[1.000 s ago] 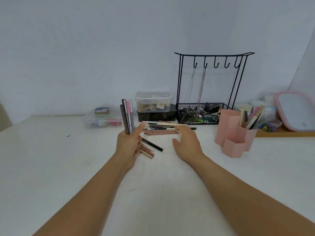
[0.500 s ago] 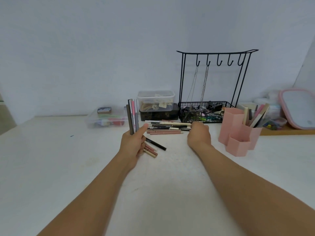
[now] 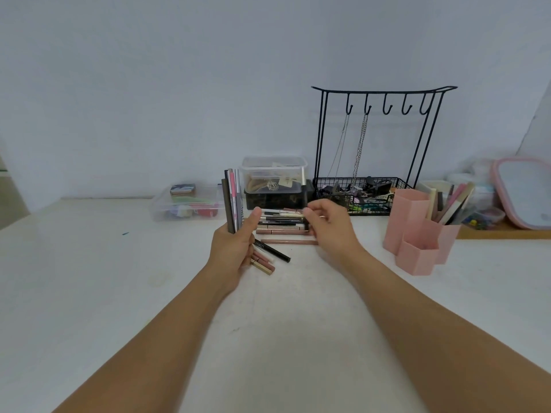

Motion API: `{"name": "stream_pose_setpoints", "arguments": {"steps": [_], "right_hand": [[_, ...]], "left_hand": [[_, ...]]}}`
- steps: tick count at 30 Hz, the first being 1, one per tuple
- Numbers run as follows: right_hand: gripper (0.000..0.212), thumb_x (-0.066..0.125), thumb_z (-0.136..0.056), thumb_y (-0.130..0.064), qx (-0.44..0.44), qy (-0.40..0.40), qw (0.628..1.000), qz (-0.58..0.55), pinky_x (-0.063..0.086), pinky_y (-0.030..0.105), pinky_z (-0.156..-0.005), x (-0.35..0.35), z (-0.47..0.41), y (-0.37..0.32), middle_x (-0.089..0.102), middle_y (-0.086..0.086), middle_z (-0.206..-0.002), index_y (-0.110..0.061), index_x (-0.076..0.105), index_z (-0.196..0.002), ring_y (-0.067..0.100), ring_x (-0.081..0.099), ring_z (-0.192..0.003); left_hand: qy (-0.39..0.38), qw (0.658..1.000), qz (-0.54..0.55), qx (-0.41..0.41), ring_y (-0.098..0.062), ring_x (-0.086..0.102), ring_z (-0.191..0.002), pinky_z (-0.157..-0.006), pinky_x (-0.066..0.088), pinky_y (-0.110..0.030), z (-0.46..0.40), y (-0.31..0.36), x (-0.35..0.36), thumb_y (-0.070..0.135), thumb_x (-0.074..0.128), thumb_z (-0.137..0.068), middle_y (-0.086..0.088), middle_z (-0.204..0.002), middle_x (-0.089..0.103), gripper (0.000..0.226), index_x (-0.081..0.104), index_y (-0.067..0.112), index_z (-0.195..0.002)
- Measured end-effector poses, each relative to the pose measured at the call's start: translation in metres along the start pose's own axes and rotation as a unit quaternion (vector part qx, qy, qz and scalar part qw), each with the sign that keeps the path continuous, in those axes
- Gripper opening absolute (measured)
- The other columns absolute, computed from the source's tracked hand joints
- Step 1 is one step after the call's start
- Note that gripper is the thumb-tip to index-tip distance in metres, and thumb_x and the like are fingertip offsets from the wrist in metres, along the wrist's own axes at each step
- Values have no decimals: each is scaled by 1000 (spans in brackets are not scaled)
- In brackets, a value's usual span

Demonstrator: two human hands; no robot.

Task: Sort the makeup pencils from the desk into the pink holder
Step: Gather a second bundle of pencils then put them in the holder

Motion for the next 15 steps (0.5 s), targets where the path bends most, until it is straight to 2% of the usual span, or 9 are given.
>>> {"name": "stream_pose_setpoints", "arguments": {"steps": [2, 4, 5, 7, 9, 12, 15], "right_hand": [[14, 62, -98, -14, 15, -61, 994, -84, 47, 18, -50, 21, 12, -11, 64, 2, -75, -5, 66, -108, 6, 55, -53], [15, 64, -97, -13, 0, -112, 988, -109, 46, 20, -48, 40, 23, -22, 63, -2, -63, -3, 68, -108, 6, 54, -48], [14, 64, -97, -11, -7, -135, 983, -121, 47, 20, -49, 48, 28, -26, 63, -2, -60, -4, 70, -107, 7, 55, -48], [13, 66, -95, -6, -10, -160, 977, -143, 48, 21, -49, 60, 34, -31, 65, 3, -62, -1, 71, -105, 10, 55, -50], [9, 68, -91, 0, -2, -169, 974, -152, 48, 22, -49, 66, 37, -31, 64, 12, -65, 3, 72, -99, 14, 54, -49], [6, 71, -86, 6, 8, -182, 972, -146, 50, 24, -51, 70, 41, -26, 64, 14, -66, 2, 73, -89, 12, 58, -50], [11, 73, -84, 8, 16, -185, 970, -156, 51, 24, -51, 69, 41, -22, 67, 10, -65, -3, 75, -86, 12, 60, -50]], "left_hand": [[-5, 1000, 10, 12, -24, 43, -46, -51, 55, -37, 1, 1, 1, 72, 90, -46, 2, -53, 40, 81, 67, 9, -91], [-31, 999, 8, 30, -32, 54, -51, -55, 60, -49, 4, 3, 4, 64, 91, -56, 0, -55, 47, 53, 76, 19, -81], [-40, 998, 10, 40, -33, 58, -50, -55, 60, -47, 5, 5, 5, 62, 91, -58, -1, -55, 54, 45, 77, 23, -75], [-49, 998, 35, 30, -32, 63, -48, -53, 58, -39, 8, 6, 6, 62, 92, -55, -12, -62, 65, 57, 75, 15, -84], [-46, 998, 50, 8, -32, 62, -47, -51, 57, -39, 8, 4, 6, 60, 95, -51, -22, -64, 65, 70, 70, 6, -87], [-48, 998, 36, 5, -29, 56, -42, -48, 54, -38, 8, 2, 9, 42, 92, -70, -22, -59, 59, 41, 68, 9, -68], [-39, 999, 23, 3, -29, 56, -41, -48, 55, -40, 7, -1, 9, 33, 82, -86, -22, -58, 58, 34, 67, 9, -67]]}}
Point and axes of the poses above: each hand's wrist, its own z-axis away from the middle knuckle, its own x-axis out of the palm, y = z × x, the point moved 4 cm from there along -z, towards the middle knuckle
